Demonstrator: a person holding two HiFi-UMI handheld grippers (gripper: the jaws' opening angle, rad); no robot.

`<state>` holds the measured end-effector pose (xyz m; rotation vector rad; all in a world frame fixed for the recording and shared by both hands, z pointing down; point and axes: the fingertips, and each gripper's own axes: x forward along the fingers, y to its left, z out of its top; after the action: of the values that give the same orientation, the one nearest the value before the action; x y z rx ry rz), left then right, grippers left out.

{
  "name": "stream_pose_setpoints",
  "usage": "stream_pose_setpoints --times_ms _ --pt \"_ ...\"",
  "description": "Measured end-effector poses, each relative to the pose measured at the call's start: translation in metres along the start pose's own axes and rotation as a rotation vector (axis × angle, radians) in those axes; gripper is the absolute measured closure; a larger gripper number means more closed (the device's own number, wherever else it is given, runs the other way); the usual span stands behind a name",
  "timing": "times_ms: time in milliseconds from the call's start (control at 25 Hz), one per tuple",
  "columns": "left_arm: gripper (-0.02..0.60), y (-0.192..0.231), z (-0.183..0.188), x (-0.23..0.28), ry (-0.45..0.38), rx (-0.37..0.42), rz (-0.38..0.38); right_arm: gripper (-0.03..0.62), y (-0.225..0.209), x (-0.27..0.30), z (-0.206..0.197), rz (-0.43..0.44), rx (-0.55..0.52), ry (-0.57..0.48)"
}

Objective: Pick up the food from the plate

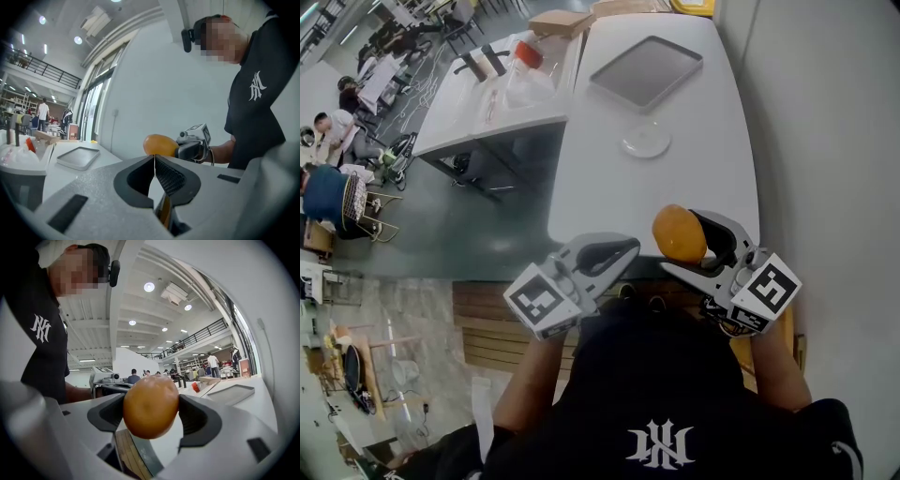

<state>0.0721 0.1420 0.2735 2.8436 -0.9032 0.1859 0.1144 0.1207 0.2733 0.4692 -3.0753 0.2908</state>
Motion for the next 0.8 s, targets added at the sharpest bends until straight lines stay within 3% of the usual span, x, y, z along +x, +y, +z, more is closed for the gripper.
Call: stream_pose_setpoints --times_ms 160,320,480,800 --pt "0.574 -0.003 0.004 -0.002 -0.043 0.008 -0.01 0.238 0.006 0.0 -0.004 0.015 0.012 0.004" --pt "0.574 0.004 -0.009 -0.005 0.006 0.008 0.02 0.238 0.002 -0.001 -0.004 0.01 0.013 -0.001" --pt "0.574 0.0 -0.001 0.001 -0.026 0.006 0.002 0.238 0.0 -0.002 -0.008 0.013 0.021 0.004" --pt "0.574 -0.001 -0.004 0.004 0.006 0.004 0.0 0.238 -0.001 -0.009 -0.01 0.004 0.028 0.014"
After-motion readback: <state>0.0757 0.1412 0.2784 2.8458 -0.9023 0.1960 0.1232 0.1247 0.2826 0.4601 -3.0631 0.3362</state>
